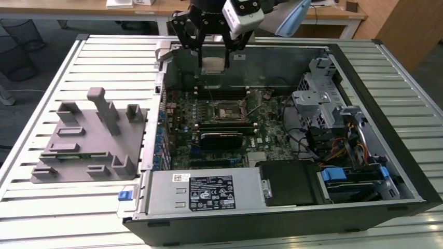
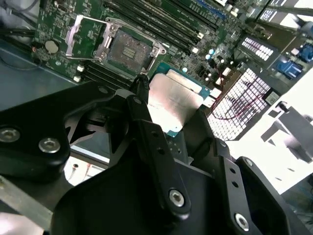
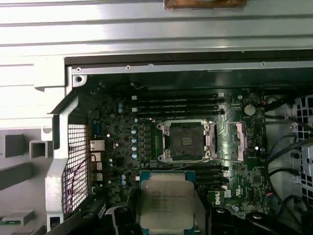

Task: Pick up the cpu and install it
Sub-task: 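Place the cpu into insertion slot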

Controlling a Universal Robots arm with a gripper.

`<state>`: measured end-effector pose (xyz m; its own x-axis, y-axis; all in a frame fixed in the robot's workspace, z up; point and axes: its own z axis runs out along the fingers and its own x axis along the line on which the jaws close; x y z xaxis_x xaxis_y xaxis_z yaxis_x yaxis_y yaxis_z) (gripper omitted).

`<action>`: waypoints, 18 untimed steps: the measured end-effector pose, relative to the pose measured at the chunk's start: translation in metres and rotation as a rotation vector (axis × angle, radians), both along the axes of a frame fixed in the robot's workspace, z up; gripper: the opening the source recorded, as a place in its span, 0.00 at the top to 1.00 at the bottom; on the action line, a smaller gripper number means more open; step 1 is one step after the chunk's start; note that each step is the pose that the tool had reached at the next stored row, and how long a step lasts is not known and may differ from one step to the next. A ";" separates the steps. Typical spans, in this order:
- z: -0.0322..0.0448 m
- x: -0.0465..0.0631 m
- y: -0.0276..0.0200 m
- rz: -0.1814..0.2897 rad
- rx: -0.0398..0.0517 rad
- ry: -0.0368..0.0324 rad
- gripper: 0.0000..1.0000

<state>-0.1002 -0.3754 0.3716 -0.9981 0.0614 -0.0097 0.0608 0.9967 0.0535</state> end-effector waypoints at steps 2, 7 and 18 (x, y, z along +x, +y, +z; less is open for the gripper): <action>-0.0003 0.000 0.0000 -0.034 -0.0002 0.0001 0.47; -0.0011 0.000 0.0002 -0.115 -0.0001 0.0000 0.47; -0.0021 0.000 0.0007 -0.278 -0.0003 0.0001 0.47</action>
<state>-0.1003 -0.3747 0.3694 -0.9430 0.3327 -0.0097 0.3318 0.9419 0.0531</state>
